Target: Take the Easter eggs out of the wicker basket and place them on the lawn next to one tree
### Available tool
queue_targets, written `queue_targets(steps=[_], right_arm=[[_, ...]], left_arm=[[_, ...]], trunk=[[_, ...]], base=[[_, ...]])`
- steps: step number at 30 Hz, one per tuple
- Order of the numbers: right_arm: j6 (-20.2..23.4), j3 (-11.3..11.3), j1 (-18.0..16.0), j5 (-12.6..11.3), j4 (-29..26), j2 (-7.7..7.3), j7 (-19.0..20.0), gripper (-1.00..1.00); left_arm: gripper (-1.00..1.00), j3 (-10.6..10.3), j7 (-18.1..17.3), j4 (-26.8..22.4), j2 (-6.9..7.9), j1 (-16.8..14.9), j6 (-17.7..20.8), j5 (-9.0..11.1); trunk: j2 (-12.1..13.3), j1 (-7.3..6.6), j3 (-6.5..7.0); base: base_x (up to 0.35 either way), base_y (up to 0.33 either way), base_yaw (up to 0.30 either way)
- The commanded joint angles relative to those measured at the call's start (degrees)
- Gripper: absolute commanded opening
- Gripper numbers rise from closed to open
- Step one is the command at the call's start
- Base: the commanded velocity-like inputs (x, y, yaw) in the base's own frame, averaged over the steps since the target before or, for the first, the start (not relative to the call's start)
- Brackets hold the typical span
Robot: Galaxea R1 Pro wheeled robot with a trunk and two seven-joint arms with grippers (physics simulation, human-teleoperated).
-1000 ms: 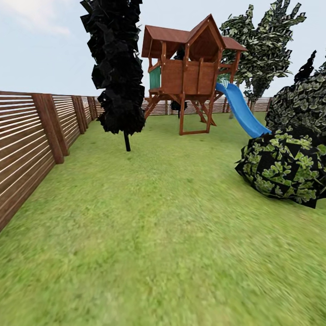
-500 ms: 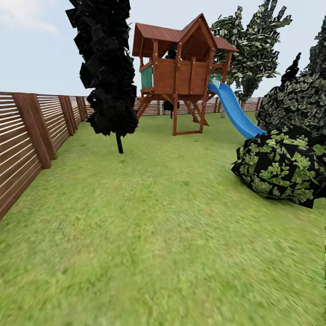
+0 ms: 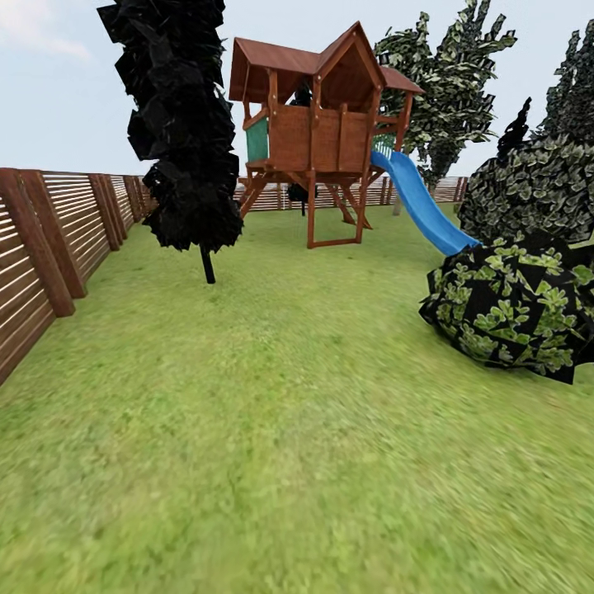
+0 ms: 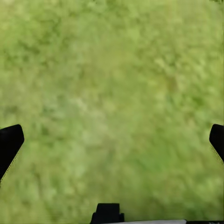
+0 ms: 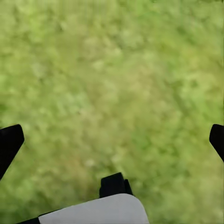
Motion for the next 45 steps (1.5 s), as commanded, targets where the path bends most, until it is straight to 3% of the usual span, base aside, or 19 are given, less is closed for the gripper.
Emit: queue_targets(steps=[1, 10, 45], right_arm=[[-0.2, 0.0, 0.0, -0.6, 0.1, 0.00, 0.0, 1.00], [-0.2, 0.0, 0.0, -0.6, 0.0, 0.00, -0.1, 1.00], [-0.1, 0.0, 0.0, -0.6, 0.1, 0.00, -0.1, 1.00]], left_arm=[[1.00, -0.4, 0.5, -0.1, 0.04, 0.0, -0.1, 0.0], [1.00, -0.4, 0.5, -0.1, 0.04, 0.0, -0.1, 0.0], [1.00, -0.8, 0.6, 0.0, -0.04, 0.0, -0.2, -0.1]], trunk=[[0.0, 0.04, -0.04], [0.0, 0.04, -0.04], [0.0, 0.04, -0.04]], base=[[0.334, 0.000, 0.054], [0.334, 0.000, 0.163], [0.334, -0.021, 0.035]])
